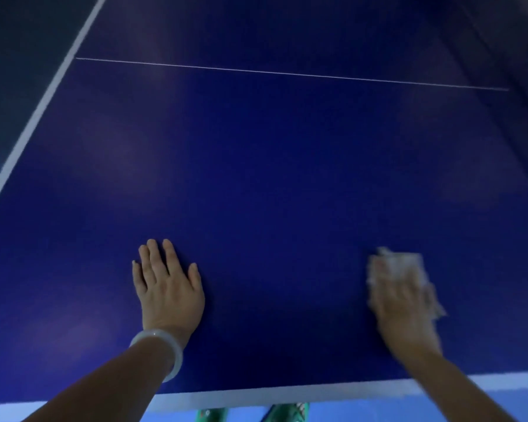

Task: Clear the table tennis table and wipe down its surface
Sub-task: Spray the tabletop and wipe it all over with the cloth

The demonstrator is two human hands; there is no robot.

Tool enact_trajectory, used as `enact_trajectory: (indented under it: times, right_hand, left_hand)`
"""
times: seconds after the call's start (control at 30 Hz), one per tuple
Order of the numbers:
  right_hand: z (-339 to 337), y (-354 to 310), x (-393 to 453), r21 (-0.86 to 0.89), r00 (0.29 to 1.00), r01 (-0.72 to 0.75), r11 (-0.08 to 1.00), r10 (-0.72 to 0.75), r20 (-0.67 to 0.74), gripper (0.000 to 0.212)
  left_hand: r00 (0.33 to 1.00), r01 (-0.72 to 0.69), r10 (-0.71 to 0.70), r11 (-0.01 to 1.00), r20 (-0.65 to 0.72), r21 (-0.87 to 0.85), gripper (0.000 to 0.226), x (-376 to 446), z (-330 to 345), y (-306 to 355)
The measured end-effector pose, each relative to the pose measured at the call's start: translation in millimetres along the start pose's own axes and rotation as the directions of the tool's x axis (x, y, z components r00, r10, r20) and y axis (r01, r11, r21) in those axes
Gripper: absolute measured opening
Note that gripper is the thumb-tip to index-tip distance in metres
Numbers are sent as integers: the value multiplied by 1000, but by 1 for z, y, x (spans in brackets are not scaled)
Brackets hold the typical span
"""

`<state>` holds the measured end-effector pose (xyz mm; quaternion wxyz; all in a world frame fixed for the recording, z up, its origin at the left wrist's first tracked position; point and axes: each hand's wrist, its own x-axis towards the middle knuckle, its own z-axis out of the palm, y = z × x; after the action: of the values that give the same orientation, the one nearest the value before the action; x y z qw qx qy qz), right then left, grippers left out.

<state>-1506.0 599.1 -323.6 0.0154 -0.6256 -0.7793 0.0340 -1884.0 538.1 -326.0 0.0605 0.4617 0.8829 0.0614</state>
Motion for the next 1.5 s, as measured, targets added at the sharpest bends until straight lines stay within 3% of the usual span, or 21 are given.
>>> enact_trajectory:
  times: [0.07,0.13,0.2,0.3,0.37,0.43,0.5,0.57,0.63,0.7,0.77,0.83,0.9,1.0,1.07,1.13,1.2,1.27,1.33,1.4,1.5]
  right_hand:
    - [-15,14,-3,142,884,-467,873,466,44,58]
    - [-10,-26,-7,171,782,-618,768,622,37,59]
    - [-1,-94,-21,115,843,-524,844,533,-75,61]
    - [12,-200,-61,22,993,-52,998,54,-105,70]
    - [22,-230,-91,31,966,255,966,-254,-47,68]
    - [21,-213,-100,28,914,404,914,-403,-49,67]
    - [16,-170,-104,-18,942,334,943,-334,-34,63]
    - [9,-115,-109,-26,997,9,1000,-11,-80,56]
    - [1,-82,-114,76,894,-438,896,443,-65,58]
    - [-3,-92,-110,143,779,-615,776,625,-43,57]
    - [0,-127,-106,84,867,-486,870,492,-76,73]
    - [8,-170,-110,52,976,-195,979,199,-93,74]
    - [17,-199,-123,145,997,22,989,-11,-77,62]
    - [17,-176,-125,194,984,180,965,-178,-25,59]
    - [14,-135,-120,156,992,122,980,-122,-11,59]
    - [7,-83,-115,126,988,-135,983,143,-63,57]
    - [-2,-43,-112,159,891,-432,888,448,-80,55]
    - [-2,-34,-109,202,812,-555,807,578,-78,58]
    - [2,-48,-110,218,836,-513,830,541,-90,62]
    - [6,-65,-120,255,915,-352,901,388,-110,62]
    - [8,-42,-135,256,985,-116,960,145,-98,59]
  left_hand:
    - [1000,-4,4,1000,7,2,68,0,-1,1]
    - [1000,-3,3,1000,6,2,67,-1,-4,3]
    - [1000,5,-6,1000,17,8,68,-1,-6,3]
    - [999,-4,4,1000,41,12,69,-1,-8,2]
    - [999,-12,12,1000,51,0,69,-1,-8,0]
    - [999,-19,20,1000,46,-23,69,-1,-8,-1]
    - [999,-24,26,999,40,-38,69,-1,-6,-3]
    - [999,-31,33,998,34,-54,69,-2,-6,-3]
    - [998,-33,36,997,48,-71,69,-2,-8,-3]
    - [996,-37,43,996,73,-83,69,-4,-11,-3]
    - [995,-52,61,992,80,-111,70,-4,-13,-7]
    - [992,-90,102,986,74,-141,69,-3,-14,-13]
    - [980,-173,189,965,66,-198,64,-4,-15,-16]
    - [907,-386,420,864,39,-324,54,-22,-15,3]
    - [837,-498,545,796,48,-345,53,-40,-12,30]
    - [781,-564,622,743,59,-361,52,-57,-9,63]
    - [732,-616,678,699,63,-362,53,-71,-4,97]
    - [692,-658,720,664,62,-355,55,-82,1,130]
    - [662,-687,747,638,62,-347,57,-90,5,163]
    - [646,-709,760,632,70,-314,60,-94,11,196]
    - [706,-639,688,721,168,-268,65,-99,24,238]
